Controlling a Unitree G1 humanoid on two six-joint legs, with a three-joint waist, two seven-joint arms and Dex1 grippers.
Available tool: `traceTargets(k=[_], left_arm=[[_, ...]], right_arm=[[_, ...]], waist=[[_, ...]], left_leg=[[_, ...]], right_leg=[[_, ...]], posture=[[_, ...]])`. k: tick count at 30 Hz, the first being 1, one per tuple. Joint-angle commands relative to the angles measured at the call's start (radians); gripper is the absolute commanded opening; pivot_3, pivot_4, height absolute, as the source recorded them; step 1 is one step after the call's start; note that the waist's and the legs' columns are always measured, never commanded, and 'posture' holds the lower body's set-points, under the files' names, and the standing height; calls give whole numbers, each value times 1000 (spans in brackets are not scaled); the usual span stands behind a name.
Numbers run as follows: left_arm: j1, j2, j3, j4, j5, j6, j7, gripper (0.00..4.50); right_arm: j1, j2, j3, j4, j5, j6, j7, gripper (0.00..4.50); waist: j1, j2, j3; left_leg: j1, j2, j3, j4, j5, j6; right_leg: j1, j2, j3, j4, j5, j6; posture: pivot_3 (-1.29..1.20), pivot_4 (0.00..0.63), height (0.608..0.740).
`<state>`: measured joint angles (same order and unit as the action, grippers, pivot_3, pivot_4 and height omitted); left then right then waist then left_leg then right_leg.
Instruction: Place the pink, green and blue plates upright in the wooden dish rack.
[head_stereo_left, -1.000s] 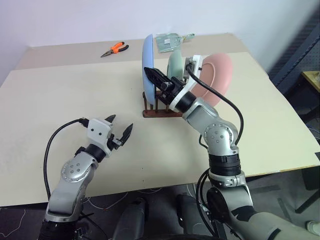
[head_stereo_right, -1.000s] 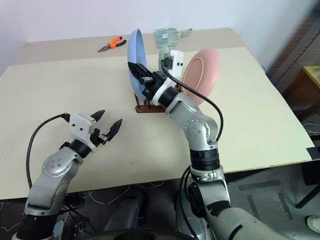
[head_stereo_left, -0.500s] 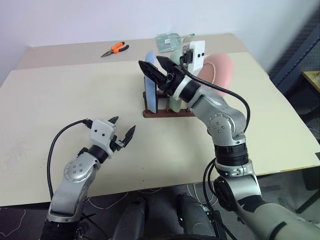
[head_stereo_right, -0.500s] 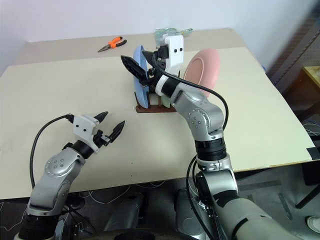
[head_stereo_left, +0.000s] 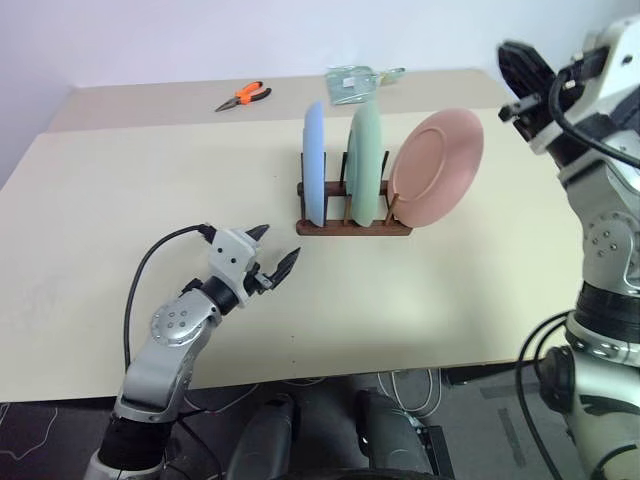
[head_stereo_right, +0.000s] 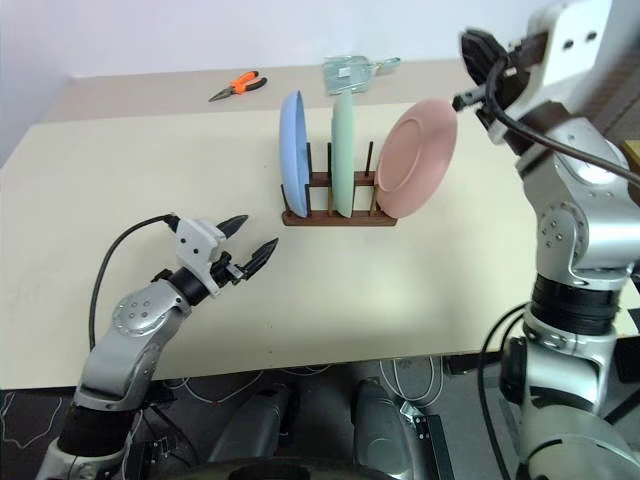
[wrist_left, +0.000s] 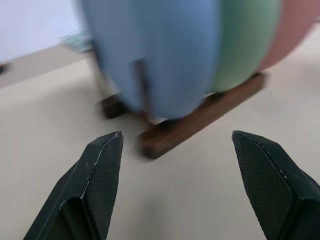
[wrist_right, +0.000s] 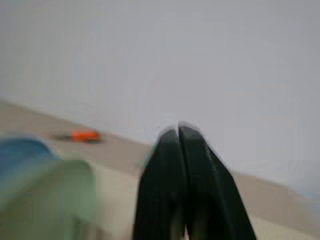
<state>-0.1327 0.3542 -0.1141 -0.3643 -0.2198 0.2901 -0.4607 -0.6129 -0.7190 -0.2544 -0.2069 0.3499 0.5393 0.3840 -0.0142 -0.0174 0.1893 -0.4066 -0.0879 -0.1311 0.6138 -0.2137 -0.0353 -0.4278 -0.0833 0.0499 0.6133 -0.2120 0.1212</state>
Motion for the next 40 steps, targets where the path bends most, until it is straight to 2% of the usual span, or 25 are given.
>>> traceTargets(k=[1,6,12,19,23,27,33,40], left_arm=[[-27,-11,-26,9,15,-37,-22,3575],[-34,-15,-39,27,25,-50,-42,3575],[-13,-2,-27,17,30,-48,-44,3575],[13,4,-10,9,52,-46,-17,3575],[30,24,81,67,63,-51,34,3575],[88,98,211,121,61,-77,40,3575],[184,151,339,170,28,-107,10,3575],[217,117,326,161,38,-115,22,3575]], right_arm=[[85,-67,84,-15,-143,-69,26,39],[144,-46,160,-42,-180,-92,68,39],[124,22,188,-127,-136,-75,112,39],[169,-6,164,-13,-209,-113,113,39],[254,4,113,92,-186,-188,147,39],[335,17,80,180,-168,-274,185,39],[361,79,85,222,-146,-330,198,39],[322,114,99,295,-173,-365,187,39]], waist=[[-8,1,0],[-9,3,0],[2,3,0],[4,3,0],[4,3,0],[-6,4,0],[-4,4,0],[4,4,0]], left_leg=[[0,1,1,0,0,0],[2,2,3,1,0,0],[1,1,2,2,0,0],[0,1,1,2,0,0],[0,1,1,2,0,0],[1,1,2,1,0,0],[2,2,2,2,0,0],[2,1,1,2,0,0]], right_leg=[[0,1,1,0,0,0],[0,1,2,2,0,0],[0,1,2,1,0,1],[0,1,2,0,0,1],[0,1,2,0,0,1],[0,1,2,1,0,1],[1,1,2,1,0,0],[2,0,2,0,0,0]], posture=[[0,150,740],[0,150,740],[0,150,740],[0,150,740],[0,150,740],[0,150,740],[0,150,740],[0,150,740]])
